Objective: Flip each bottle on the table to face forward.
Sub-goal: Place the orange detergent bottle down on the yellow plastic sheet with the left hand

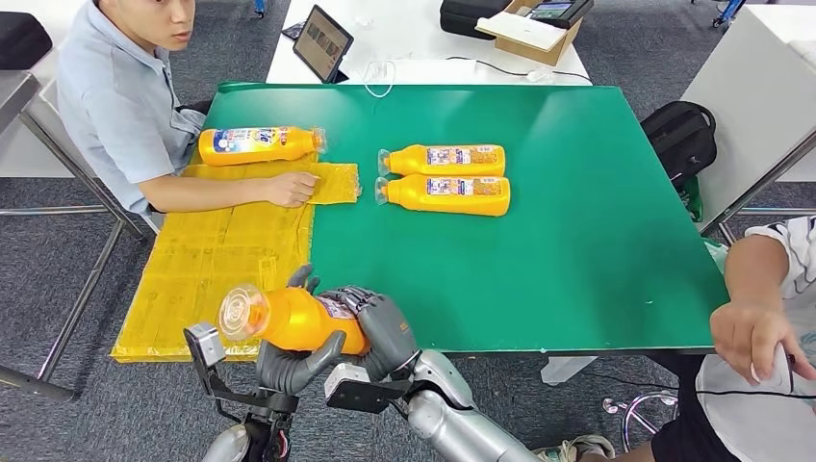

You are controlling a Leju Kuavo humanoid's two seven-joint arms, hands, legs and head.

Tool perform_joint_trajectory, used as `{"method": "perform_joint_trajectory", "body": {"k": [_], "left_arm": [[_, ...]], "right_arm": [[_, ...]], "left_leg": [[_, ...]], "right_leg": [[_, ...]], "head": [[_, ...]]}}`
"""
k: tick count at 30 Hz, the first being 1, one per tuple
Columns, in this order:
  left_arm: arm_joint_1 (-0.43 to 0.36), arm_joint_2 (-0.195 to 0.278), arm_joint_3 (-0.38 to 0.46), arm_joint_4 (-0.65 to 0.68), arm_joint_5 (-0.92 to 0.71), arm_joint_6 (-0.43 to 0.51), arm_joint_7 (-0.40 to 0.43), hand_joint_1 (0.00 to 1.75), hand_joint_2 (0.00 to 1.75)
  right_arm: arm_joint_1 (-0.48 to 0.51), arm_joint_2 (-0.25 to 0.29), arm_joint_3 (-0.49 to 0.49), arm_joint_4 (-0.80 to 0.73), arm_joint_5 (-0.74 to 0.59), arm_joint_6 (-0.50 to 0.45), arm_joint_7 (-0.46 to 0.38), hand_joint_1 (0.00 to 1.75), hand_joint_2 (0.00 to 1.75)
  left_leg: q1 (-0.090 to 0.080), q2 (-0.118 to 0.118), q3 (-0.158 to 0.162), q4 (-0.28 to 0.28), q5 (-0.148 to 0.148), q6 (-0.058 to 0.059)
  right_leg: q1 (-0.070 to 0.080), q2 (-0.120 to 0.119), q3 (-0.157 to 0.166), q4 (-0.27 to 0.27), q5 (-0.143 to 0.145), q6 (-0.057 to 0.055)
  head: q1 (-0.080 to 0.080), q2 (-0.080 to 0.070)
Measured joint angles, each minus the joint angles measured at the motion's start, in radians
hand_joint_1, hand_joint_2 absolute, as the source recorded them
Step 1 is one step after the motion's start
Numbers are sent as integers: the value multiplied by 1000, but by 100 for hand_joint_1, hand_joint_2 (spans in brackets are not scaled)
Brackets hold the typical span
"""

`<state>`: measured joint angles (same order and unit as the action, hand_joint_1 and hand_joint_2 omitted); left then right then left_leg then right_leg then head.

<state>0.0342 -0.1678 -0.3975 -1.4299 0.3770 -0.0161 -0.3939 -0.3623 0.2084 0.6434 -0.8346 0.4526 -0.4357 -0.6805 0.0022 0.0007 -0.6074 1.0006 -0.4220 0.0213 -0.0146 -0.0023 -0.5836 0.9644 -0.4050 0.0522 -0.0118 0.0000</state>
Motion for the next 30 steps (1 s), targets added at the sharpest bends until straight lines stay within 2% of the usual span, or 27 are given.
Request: {"method": "perform_joint_trajectory", "body": {"k": [1,5,13,18,23,30], "left_arm": [[-4,0,-1,5,7,-2,5,175,175],[-15,3,-1,18,29,-4,15,175,175],[-33,-1,7,36,95,29,56,175,175],[-54,-8,9,62,119,116,58,175,175],[-118,-12,20,123,68,251,4,175,175],[-225,-2,56,217,-16,300,-34,175,175]], "right_arm": [[-4,3,4,12,2,-13,-1,0,175],[-10,12,14,38,15,-59,-2,0,0],[-12,24,21,74,83,-220,2,0,0],[4,29,-37,52,268,-261,6,0,0],[78,52,-98,-113,442,-263,-10,0,0],[144,75,-104,-321,437,-263,-18,0,0]], "left_leg": [[0,0,0,0,0,0],[0,0,0,0,0,0],[0,0,-1,0,0,0],[0,-1,-1,0,0,0],[0,-1,-2,0,0,0],[1,-3,-3,0,1,-1]], "right_leg": [[0,0,0,0,0,0],[0,0,0,0,0,0],[0,0,-1,0,0,0],[0,0,-1,0,0,0],[0,0,-2,0,0,0],[1,-2,-2,1,0,0]], "head": [[0,0],[0,0],[0,0],[0,0],[0,0],[2,0]]}}
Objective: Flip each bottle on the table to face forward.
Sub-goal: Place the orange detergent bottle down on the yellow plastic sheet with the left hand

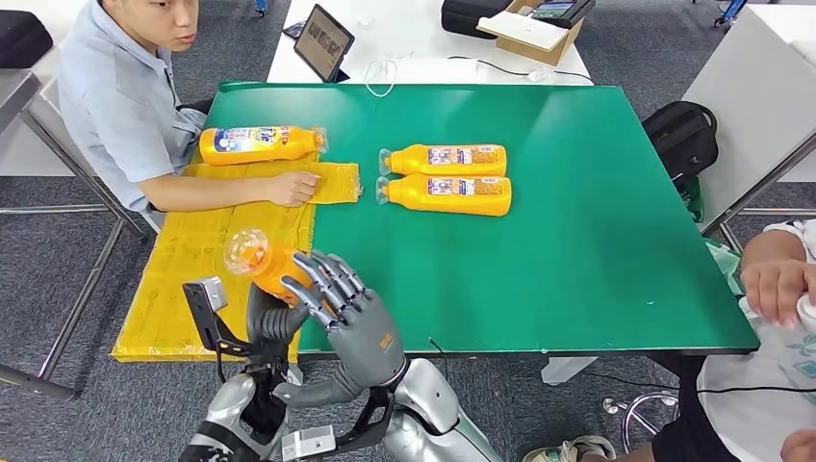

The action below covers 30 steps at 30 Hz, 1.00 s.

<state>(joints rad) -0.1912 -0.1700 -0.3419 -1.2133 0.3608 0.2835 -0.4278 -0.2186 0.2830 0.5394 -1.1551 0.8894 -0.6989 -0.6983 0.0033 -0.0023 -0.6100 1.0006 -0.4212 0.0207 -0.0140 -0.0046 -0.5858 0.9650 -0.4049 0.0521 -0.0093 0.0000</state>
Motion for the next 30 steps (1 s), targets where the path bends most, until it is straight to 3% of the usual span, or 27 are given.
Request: {"method": "perform_joint_trajectory", "body": {"k": [11,14,17,19,24,30], "left_arm": [[-108,24,25,56,-191,73,-49,175,175],[-163,36,23,87,-400,176,-31,175,175],[-253,57,12,170,-686,295,41,175,175],[-315,74,-3,241,-851,321,101,175,175],[-431,110,-39,399,-1091,246,213,175,175],[-510,128,-70,528,-1228,82,293,175,175]], "right_arm": [[33,-8,0,-112,-74,0,0,0,0],[41,-14,0,-141,-113,0,0,0,0],[53,-20,0,-178,-143,0,0,0,0],[64,-26,0,-201,-159,0,0,0,0],[95,-46,-4,-240,-205,0,0,0,0],[128,-73,-21,-261,-269,0,0,0,0]], "left_leg": [[-1,0,-1,0,0,0],[0,0,-1,0,0,0],[0,0,-1,0,1,0],[0,0,-1,0,1,0],[0,0,-1,0,2,0],[-1,0,-1,0,1,0]], "right_leg": [[0,0,0,0,0,0],[0,0,-1,0,0,0],[0,0,0,0,0,0],[0,0,0,0,1,0],[0,0,0,1,1,0],[0,0,-1,1,1,0]], "head": [[0,0],[0,0],[0,0],[0,0],[0,0],[0,0]]}}
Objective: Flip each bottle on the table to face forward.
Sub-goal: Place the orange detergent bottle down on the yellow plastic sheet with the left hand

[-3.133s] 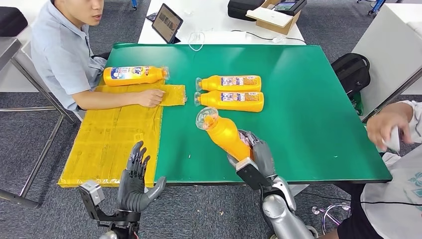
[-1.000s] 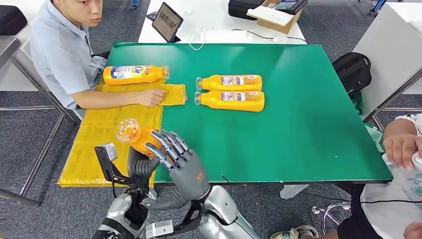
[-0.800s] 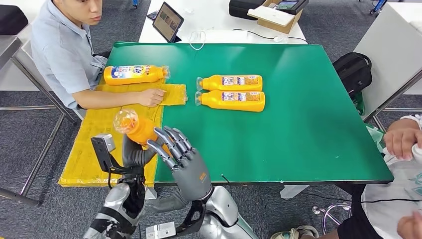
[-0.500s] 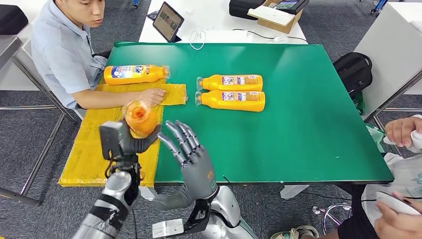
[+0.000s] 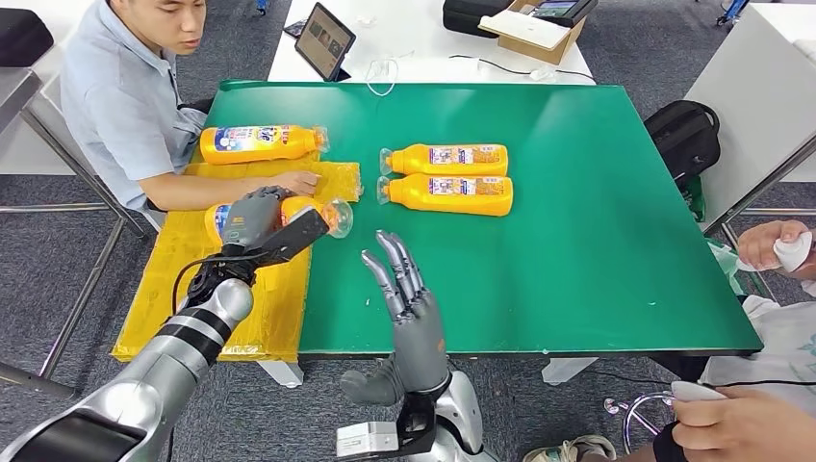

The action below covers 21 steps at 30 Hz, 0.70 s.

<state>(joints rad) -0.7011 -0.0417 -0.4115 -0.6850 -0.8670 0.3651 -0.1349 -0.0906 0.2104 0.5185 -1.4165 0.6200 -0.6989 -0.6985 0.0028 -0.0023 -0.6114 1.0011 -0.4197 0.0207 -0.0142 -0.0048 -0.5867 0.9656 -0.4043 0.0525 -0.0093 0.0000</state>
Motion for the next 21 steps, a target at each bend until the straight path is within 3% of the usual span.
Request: {"method": "perform_joint_trajectory", "body": {"k": [4,15,21], "left_arm": [[-33,6,-15,61,-42,-75,29,175,175],[-56,14,-35,118,-49,-97,37,175,175],[-76,18,-39,170,-87,-227,64,175,175]], "right_arm": [[14,-15,-9,-1,-28,0,0,0,0],[22,-30,-14,-3,-37,0,0,0,0],[28,-40,-15,-2,-117,0,0,0,0]], "left_leg": [[0,0,0,0,0,0],[0,0,0,0,0,0],[0,0,0,0,0,0]], "right_leg": [[0,0,0,0,0,0],[0,0,0,0,0,0],[0,0,0,0,0,0]], "head": [[0,0],[0,0],[0,0]]}}
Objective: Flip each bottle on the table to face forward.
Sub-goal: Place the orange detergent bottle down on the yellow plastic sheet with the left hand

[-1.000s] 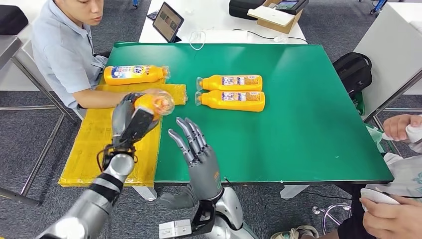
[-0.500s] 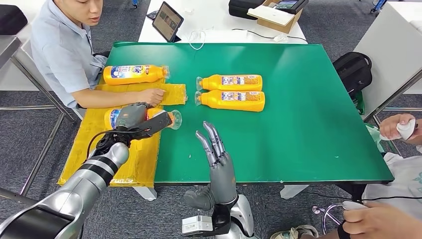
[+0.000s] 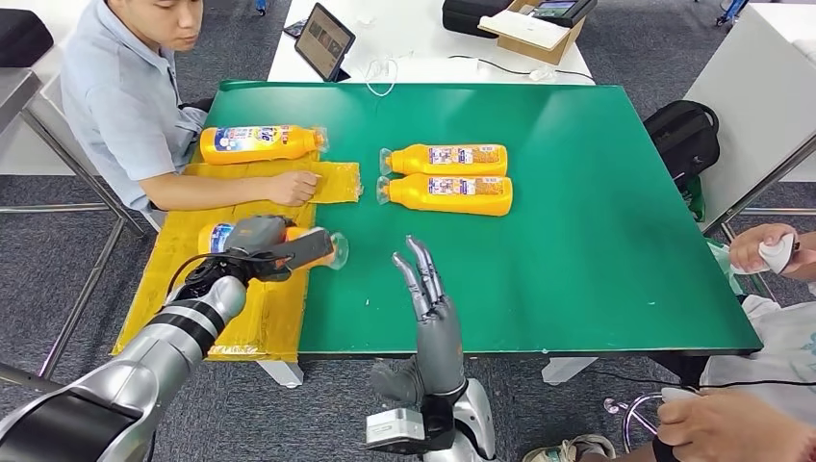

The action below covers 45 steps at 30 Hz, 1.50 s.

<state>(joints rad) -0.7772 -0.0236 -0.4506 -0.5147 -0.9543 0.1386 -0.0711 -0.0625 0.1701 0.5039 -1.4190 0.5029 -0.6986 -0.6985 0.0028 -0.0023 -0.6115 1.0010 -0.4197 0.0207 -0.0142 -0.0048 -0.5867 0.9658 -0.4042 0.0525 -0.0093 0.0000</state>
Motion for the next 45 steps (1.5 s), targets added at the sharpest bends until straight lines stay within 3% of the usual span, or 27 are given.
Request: {"method": "perform_joint_trajectory", "body": {"k": [2,6,8,9,12,14,29,34,40,45], "left_arm": [[-11,1,-6,20,-18,-31,8,174,175],[-31,0,-29,52,-58,-75,43,124,175],[-40,-1,-41,67,-68,-108,52,111,175],[-45,-1,-45,73,-69,-127,52,96,175],[-59,-2,-53,89,-62,-166,43,31,175],[-65,-2,-54,96,-37,-178,35,6,175],[-66,2,-37,128,26,-253,1,0,175],[-61,-7,37,125,215,-333,-134,0,175],[25,-17,112,37,330,-173,-297,0,175],[112,-36,183,-82,471,-135,-342,0,175]], "right_arm": [[0,-5,0,1,-25,0,0,0,0],[-1,-9,0,9,-55,0,0,0,0],[-3,-10,0,16,-69,0,0,0,0],[-5,-10,0,20,-76,0,0,0,0],[-11,-12,0,31,-96,0,0,0,0],[-14,-14,0,37,-107,0,0,0,0],[-22,-24,0,62,-123,0,0,0,0],[-27,-26,0,69,-134,0,0,0,0],[-27,-33,2,72,-132,0,0,0,0],[-23,-34,1,70,-95,0,0,0,0]], "left_leg": [[0,0,0,0,0,0],[0,0,1,0,0,0],[0,0,1,0,0,0],[0,0,1,0,0,0],[0,0,1,0,0,0],[0,0,1,0,0,0],[0,-1,0,0,0,0],[0,-1,0,0,0,0],[0,-1,0,0,0,0],[0,-1,0,0,0,0]], "right_leg": [[0,0,0,0,0,0],[0,0,0,0,0,0],[0,0,0,0,0,0],[0,0,0,0,0,0],[0,0,0,1,0,0],[0,0,1,1,0,0],[0,-1,0,1,0,0],[0,-1,1,1,0,0],[0,-1,0,1,0,0],[0,-1,0,0,0,0]], "head": [[0,0],[0,0],[0,0],[0,0],[0,0],[0,0],[0,0],[0,0],[0,0],[0,0]]}}
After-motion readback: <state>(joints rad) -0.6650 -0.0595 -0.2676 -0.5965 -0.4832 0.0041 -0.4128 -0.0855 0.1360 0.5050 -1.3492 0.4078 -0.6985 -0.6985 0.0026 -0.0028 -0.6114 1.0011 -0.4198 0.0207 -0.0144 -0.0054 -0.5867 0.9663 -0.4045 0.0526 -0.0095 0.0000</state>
